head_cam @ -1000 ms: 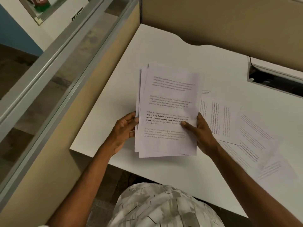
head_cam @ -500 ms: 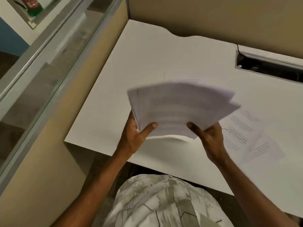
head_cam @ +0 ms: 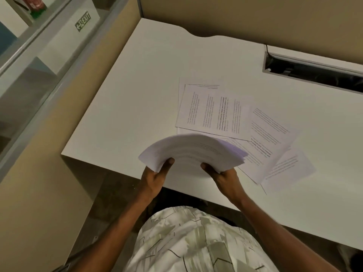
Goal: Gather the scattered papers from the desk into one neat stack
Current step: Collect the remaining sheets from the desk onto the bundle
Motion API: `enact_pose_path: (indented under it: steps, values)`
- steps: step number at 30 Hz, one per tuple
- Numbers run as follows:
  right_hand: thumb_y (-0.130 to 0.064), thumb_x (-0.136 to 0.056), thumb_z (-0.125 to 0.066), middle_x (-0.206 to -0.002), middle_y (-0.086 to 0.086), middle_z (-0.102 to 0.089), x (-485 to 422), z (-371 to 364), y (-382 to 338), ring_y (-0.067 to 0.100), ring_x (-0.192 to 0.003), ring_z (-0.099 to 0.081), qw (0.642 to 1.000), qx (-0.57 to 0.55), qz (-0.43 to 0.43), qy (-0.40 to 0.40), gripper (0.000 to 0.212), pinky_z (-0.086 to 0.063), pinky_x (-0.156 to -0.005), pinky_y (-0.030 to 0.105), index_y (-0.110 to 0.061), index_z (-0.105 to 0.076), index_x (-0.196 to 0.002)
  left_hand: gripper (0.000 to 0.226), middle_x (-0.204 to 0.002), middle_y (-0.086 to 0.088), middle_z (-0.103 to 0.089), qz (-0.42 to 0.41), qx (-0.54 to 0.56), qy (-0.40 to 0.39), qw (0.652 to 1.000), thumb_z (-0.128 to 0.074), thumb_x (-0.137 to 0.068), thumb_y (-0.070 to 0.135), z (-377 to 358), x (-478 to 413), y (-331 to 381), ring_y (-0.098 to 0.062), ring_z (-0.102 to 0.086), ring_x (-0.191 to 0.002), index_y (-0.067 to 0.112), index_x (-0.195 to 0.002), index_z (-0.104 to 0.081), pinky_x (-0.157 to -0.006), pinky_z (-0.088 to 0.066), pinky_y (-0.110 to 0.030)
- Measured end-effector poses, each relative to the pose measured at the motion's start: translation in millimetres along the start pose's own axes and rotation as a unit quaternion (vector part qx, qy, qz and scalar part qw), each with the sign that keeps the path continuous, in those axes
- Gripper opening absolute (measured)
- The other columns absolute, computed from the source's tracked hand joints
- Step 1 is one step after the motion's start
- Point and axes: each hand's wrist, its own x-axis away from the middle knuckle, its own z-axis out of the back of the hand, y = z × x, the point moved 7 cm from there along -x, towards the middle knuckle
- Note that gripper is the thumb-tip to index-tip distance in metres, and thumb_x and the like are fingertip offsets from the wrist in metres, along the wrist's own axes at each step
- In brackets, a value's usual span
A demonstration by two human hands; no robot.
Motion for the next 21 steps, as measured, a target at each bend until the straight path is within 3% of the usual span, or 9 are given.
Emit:
enact_pose_path:
  steps: [4,7,10,13,18,21]
  values:
    - [-0.024,-0.100,-0.069,-0.124,-0.001,-0.072,-12,9,2,0.010,-0.112,-0.069,0.995,0.070,-0.022,-0.063,0.038,-0.061,-0.097,0.033,-0.016,-0.064,-0.137,0.028,-0.106,0.024,-0.073,0.009,-0.014,0.034,0.999,-0.070,-0.093,0.032,0,-2,-3,0.000,-0.069,-0.102,0.055,-0.109,-0.067,-0.082,-0.058,-0.019]
    - [-0.024,-0.094,-0.079,-0.114,-0.004,-0.078,-40,31,-10,0.010,-0.105,-0.074,0.992,0.066,-0.015,-0.103,0.024,-0.061,-0.092,0.028,-0.017,-0.073,-0.116,0.020,-0.106,0.021,-0.076,0.023,0.001,0.099,0.995,-0.075,-0.087,0.035,21,-9,-8,-0.006,-0.072,-0.102,0.041,-0.106,-0.072,-0.084,-0.057,-0.018]
    - [-0.038,-0.088,-0.084,-0.108,-0.003,-0.079,-87,89,-10,0.013,-0.100,-0.075,0.993,0.099,-0.037,0.055,0.032,-0.057,-0.090,0.029,-0.016,-0.073,-0.108,0.028,-0.110,0.013,-0.077,0.066,0.030,0.130,0.989,-0.079,-0.088,0.028,45,-16,-25,-0.011,-0.072,-0.104,0.038,-0.112,-0.070,-0.086,-0.060,-0.029]
    - [-0.043,-0.087,-0.083,-0.121,0.011,-0.074,-127,144,2,0.028,-0.111,-0.070,0.956,0.208,-0.072,0.195,0.053,-0.053,-0.094,0.035,-0.006,-0.067,-0.121,0.027,-0.106,0.010,-0.077,0.117,0.035,0.154,0.980,-0.079,-0.088,0.023,72,-28,-41,-0.010,-0.074,-0.097,0.040,-0.106,-0.069,-0.083,-0.061,-0.038]
    - [-0.048,-0.078,-0.089,-0.143,0.021,-0.056,-170,162,28,0.036,-0.134,-0.055,0.924,0.290,-0.161,0.191,0.092,-0.046,-0.108,0.044,0.002,-0.047,-0.143,0.028,-0.107,0.007,-0.077,0.177,0.029,0.148,0.973,-0.077,-0.091,0.018,104,-53,-60,-0.014,-0.075,-0.095,0.037,-0.109,-0.069,-0.081,-0.062,-0.042]
    - [-0.040,-0.073,-0.095,-0.148,0.019,-0.047,-177,161,39,0.040,-0.138,-0.049,0.916,0.291,-0.201,0.190,0.098,-0.043,-0.115,0.054,-0.001,-0.043,-0.146,0.027,-0.102,0.009,-0.077,0.189,0.011,0.133,0.973,-0.075,-0.092,0.017,114,-67,-65,-0.012,-0.075,-0.090,0.036,-0.109,-0.067,-0.076,-0.062,-0.039]
